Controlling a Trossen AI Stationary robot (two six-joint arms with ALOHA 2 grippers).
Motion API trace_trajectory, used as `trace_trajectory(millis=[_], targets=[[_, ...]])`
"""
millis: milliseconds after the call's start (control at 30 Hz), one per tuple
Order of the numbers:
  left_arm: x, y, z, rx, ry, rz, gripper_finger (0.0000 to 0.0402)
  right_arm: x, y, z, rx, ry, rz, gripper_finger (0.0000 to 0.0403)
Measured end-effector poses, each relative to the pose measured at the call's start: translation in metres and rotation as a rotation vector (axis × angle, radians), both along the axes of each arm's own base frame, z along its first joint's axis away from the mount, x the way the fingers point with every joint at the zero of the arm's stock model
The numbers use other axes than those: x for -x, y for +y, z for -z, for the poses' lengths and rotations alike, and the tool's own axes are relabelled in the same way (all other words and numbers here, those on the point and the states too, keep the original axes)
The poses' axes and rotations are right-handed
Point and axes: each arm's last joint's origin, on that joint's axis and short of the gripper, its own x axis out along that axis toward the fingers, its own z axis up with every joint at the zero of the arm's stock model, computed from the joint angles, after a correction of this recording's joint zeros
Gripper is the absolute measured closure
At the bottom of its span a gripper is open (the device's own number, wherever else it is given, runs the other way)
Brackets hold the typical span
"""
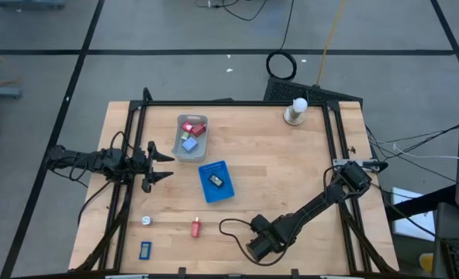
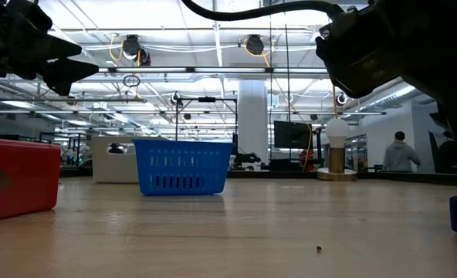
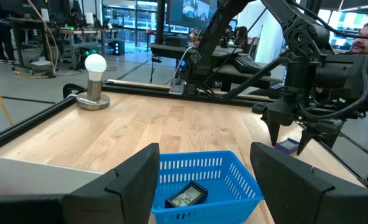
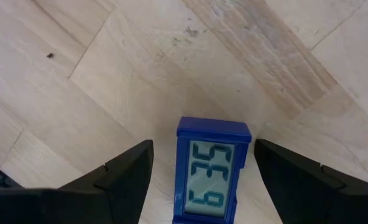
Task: Pick & Place Office items
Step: Put the right blue digital timer into the blue basket
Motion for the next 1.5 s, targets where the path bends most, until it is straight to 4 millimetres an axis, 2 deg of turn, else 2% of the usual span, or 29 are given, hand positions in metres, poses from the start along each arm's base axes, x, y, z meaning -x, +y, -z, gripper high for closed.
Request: trace_trajectory(millis=[100,233,500,800,1067,1500], targets=[[0.0,0.0,0.0,0.0,0.0,0.0,0.0146,0.001,0.0,0.0,-0.002,0.008,-0.016,0.0131],[0.0,0.0,0.0,0.0,0.001,0.0,0.0146,0.003,-0.001,0.001,0.01,0.022,-0.046,0.016],[0.0,0.0,0.0,0.0,0.0,0.0,0.0146,0.005,-0.002,0.002,0.025,0.039,-0.114,0.0254],[0.0,0.0,0.0,0.0,0.0,0.0,0.0146,0.006,-0.003,-0.005,0.045,0.0,-0.14,0.0259],[0.0,0.0,0.0,0.0,0.001,0.0,0.0146,0.01,-0.009,-0.039,0.105,-0.14,-0.146,0.0259],[0.0,0.0,0.0,0.0,0.0,0.0,0.0146,0.017,-0.032,-0.115,0.321,-0.522,-0.264,0.0259]])
